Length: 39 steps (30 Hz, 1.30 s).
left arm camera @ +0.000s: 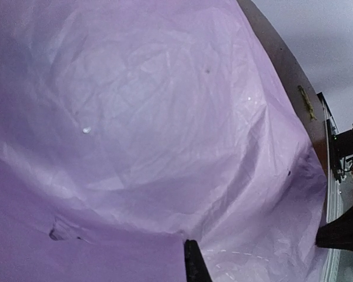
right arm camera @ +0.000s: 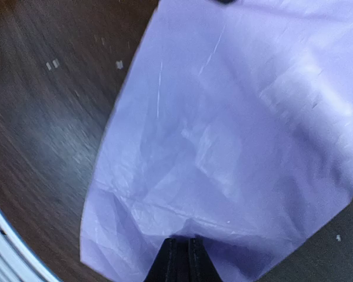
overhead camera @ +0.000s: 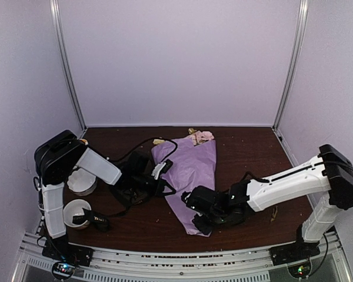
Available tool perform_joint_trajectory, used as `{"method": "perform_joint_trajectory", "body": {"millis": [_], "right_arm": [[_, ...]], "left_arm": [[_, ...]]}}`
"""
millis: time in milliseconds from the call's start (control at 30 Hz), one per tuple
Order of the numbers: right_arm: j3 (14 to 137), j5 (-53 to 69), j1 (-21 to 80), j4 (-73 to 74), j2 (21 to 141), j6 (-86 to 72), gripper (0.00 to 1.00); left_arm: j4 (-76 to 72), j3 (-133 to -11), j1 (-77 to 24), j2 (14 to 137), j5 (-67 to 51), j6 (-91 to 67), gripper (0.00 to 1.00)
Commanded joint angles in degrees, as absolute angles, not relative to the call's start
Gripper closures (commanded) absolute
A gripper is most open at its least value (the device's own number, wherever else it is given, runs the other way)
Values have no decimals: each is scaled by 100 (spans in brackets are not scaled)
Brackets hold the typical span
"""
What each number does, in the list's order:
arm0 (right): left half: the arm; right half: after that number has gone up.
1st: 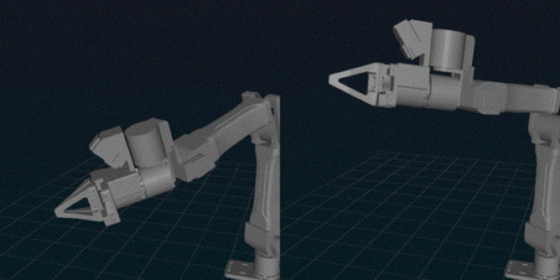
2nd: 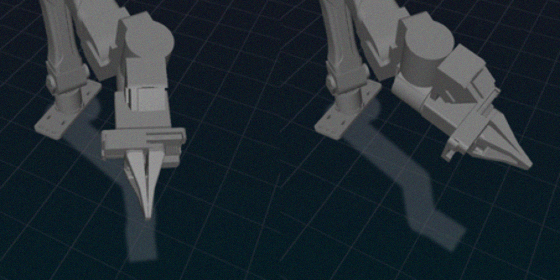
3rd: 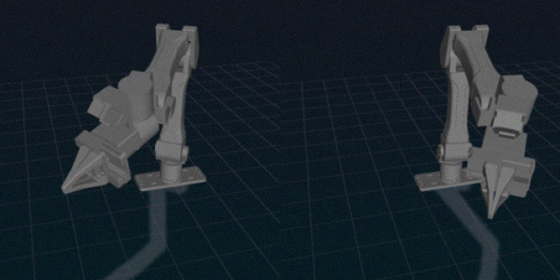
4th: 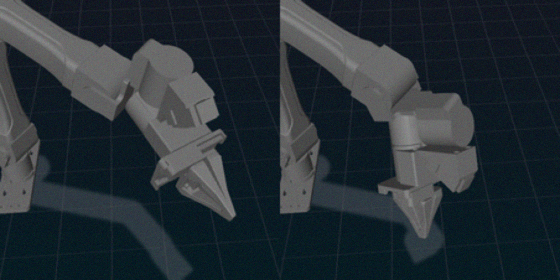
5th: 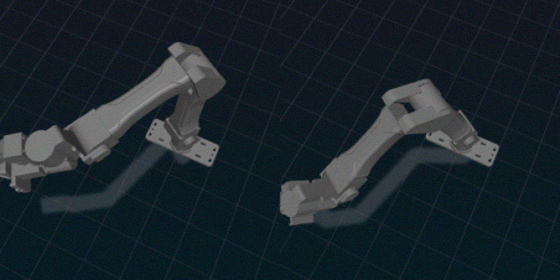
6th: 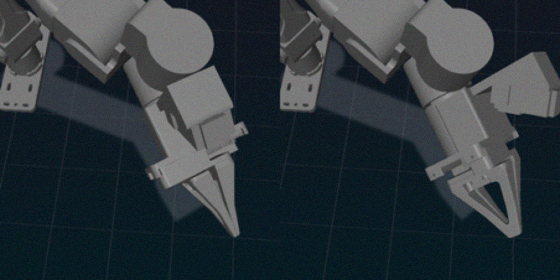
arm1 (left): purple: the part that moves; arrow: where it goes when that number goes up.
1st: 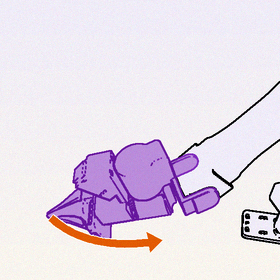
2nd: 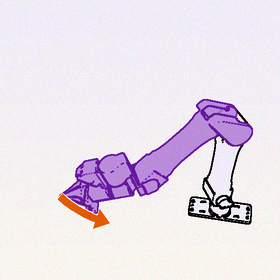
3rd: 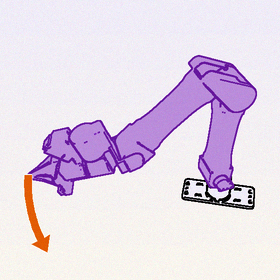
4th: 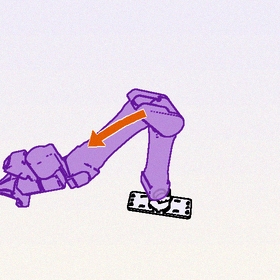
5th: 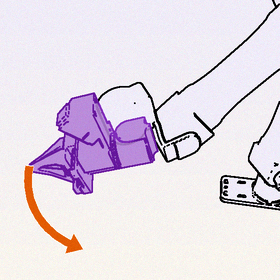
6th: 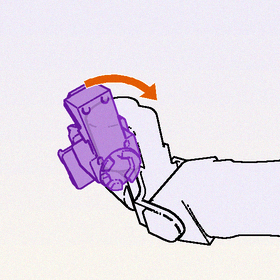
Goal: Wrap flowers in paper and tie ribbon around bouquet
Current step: Press the fold line on the folded wrapping paper.
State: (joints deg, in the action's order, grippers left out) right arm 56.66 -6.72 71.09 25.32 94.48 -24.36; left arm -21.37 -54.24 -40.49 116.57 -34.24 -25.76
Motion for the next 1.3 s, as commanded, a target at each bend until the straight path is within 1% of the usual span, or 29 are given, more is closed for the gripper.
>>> {"method": "perform_joint_trajectory", "body": {"millis": [0,233,367,500,667,767,867,1033,1267], "right_arm": [[5269,-569,7321,2464,9831,-2761,91],[4810,-408,7545,2374,9513,-3050,92],[4885,-309,7659,2652,9021,-2849,92],[5051,-199,7584,2691,8497,-2488,90],[5594,-506,7174,2958,8693,-2354,89],[5672,-779,6861,2993,8996,-2409,88],[5649,-719,6688,2935,9334,-2461,88],[5200,-576,6697,2711,9488,-2748,88],[4306,-440,6702,2532,9046,-3302,88]], "left_arm": [[-1407,-5631,-4017,11460,-3056,-2201,100],[-1035,-5875,-3984,11360,-2906,-1939,100],[-905,-5931,-3981,11451,-2877,-1747,100],[-900,-5943,-3981,11503,-2952,-1581,100],[-887,-5964,-3982,11497,-3087,-1483,100],[-889,-5954,-3982,11513,-3107,-1468,100],[-859,-5969,-3982,11530,-3087,-1454,100],[-802,-6016,-3981,11582,-3085,-1414,100],[-684,-6107,-3956,11660,-3128,-1269,100]]}}
